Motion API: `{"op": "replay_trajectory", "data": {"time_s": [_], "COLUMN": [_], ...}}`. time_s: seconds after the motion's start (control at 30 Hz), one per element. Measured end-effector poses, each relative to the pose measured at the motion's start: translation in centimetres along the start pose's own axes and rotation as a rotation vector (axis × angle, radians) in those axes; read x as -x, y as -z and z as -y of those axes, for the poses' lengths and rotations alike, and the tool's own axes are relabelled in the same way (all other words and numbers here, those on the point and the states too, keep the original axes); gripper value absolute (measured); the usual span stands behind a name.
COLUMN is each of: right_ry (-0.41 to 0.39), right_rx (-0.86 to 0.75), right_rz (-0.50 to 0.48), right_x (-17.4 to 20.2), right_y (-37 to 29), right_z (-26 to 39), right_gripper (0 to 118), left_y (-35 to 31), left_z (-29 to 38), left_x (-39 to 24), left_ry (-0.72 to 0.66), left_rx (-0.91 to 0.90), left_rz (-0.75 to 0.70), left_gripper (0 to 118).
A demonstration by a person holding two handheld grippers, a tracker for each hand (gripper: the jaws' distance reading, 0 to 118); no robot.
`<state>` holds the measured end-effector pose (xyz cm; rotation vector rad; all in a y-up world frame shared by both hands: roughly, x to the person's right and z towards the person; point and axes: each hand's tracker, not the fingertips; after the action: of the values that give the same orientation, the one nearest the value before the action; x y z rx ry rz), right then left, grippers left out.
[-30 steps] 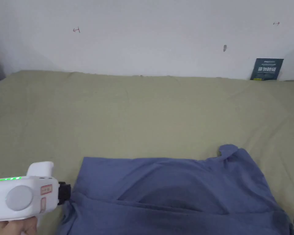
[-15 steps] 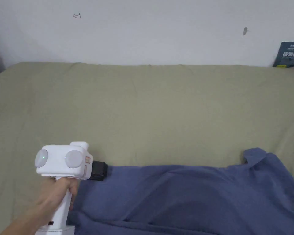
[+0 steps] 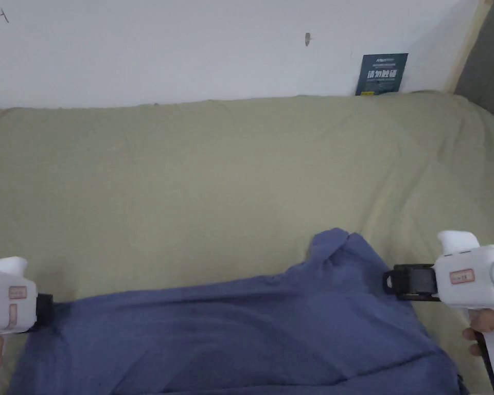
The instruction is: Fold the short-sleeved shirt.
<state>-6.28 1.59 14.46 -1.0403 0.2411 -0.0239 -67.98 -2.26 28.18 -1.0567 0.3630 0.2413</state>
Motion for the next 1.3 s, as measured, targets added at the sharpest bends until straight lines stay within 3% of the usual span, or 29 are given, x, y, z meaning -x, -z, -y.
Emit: {"op": "replay_trajectory", "data": {"time_s": [0.03, 0.13, 0.27, 0.3, 0.37, 0.4, 0.43, 0.57, 0.9, 1.07, 1.3], "right_ry": [0.023, -0.034, -0.089, -0.133, -0.161, -0.137, -0.072, -0.087, -0.041, -0.047, -0.022], "right_rx": [-0.014, 0.064, 0.143, 0.138, 0.084, 0.074, 0.068, 0.026, -0.09, -0.127, -0.128], "right_rz": [-0.043, 0.01, 0.011, -0.012, 0.069, -0.023, -0.084, -0.056, -0.154, -0.179, -0.187], "right_x": [0.0, 0.2, 0.3, 0.5, -0.3, -1.1, -1.1, -1.3, -3.0, -2.0, -3.4], "right_y": [0.6, 3.2, 6.3, 6.5, 5.7, 5.0, 3.7, -0.2, -9.1, -13.4, -16.1], "right_z": [-0.7, -3.1, -4.0, -4.2, -4.4, -4.4, -3.4, -2.7, 0.8, 4.9, 11.5], "right_gripper": [117, 117, 116, 103, 48, 7, 0, 0, 0, 0, 0], "left_y": [0.0, 0.4, 0.0, 0.0, -0.4, 0.4, 0.1, -1.0, -10.2, -13.5, -16.5], "left_z": [0.3, -0.1, 0.4, 0.6, 1.0, -0.5, -0.5, 0.0, 4.0, 7.4, 13.6], "left_x": [-0.2, 0.1, -0.9, -1.1, -1.5, -0.5, -0.4, 0.7, 2.3, 3.6, 5.2], "left_ry": [-0.003, 0.002, -0.008, -0.004, 0.003, 0.004, 0.007, -0.002, -0.007, -0.003, 0.006], "left_rx": [0.004, 0.0, 0.006, 0.008, 0.008, 0.007, 0.005, -0.014, -0.123, -0.151, -0.163], "left_rz": [0.002, 0.008, 0.013, 0.012, 0.014, 0.015, 0.016, 0.032, 0.122, 0.134, 0.165], "left_gripper": [0, 0, 0, 0, 0, 0, 0, 0, 0, 0, 0]}}
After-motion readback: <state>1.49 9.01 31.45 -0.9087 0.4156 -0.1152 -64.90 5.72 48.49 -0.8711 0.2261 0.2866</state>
